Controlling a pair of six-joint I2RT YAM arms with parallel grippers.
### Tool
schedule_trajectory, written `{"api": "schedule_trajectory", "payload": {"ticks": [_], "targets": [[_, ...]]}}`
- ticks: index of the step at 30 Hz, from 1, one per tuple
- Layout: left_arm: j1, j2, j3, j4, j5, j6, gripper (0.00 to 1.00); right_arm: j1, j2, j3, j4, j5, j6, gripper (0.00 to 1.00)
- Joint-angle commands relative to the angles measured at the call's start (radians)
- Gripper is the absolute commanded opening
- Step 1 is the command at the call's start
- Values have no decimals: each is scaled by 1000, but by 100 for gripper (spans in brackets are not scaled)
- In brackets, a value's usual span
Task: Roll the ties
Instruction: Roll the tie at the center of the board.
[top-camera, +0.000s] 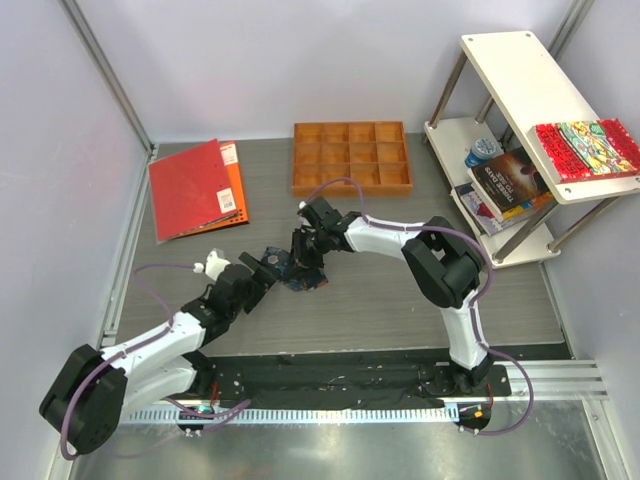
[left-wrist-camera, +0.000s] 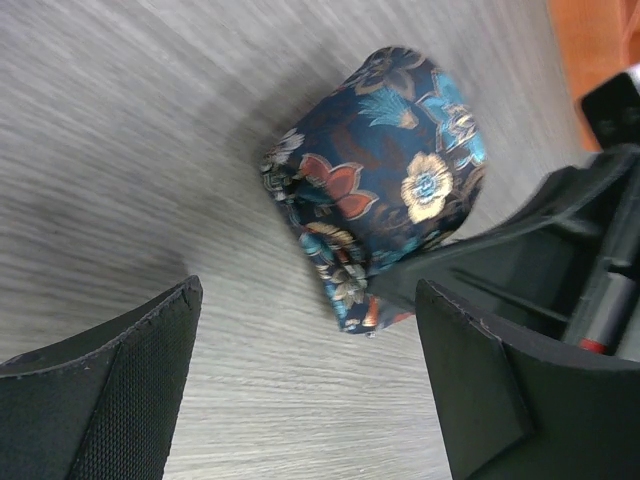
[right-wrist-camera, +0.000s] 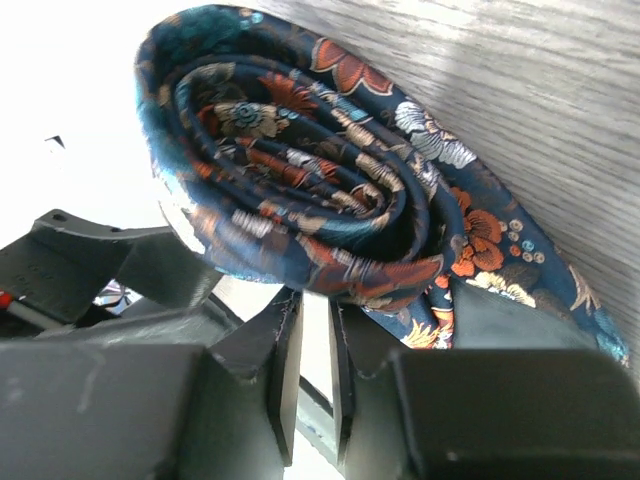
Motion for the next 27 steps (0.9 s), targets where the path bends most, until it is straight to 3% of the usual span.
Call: {"api": "schedule_trajectory", "payload": {"ticks": [1, 3, 6, 7, 10, 16, 20, 27], "targets": [[9, -22, 84, -60, -24, 51, 85, -5, -103, 5, 38, -18, 13, 23], [15, -54, 176, -254, -61, 124, 85, -9, -141, 3, 32, -18, 13, 25], [63, -76, 275, -344, -30, 255, 88, -19, -178, -9, 16, 1, 14, 26], [109, -77, 299, -364, -6, 348, 98, -19, -179, -12, 13, 8, 17, 26], [242, -12, 384, -358, 236, 507, 100, -19, -161, -13, 13, 22, 37, 26], [386, 134, 607, -519, 446, 684, 98, -16, -195, -114, 57, 112, 98, 24], [425, 218, 675, -529, 494, 789, 98, -17, -230, -251, 139, 155, 144, 23], [445, 347, 661, -440, 566, 889, 97, -26, -141, -306, 157, 152, 112, 19]]}}
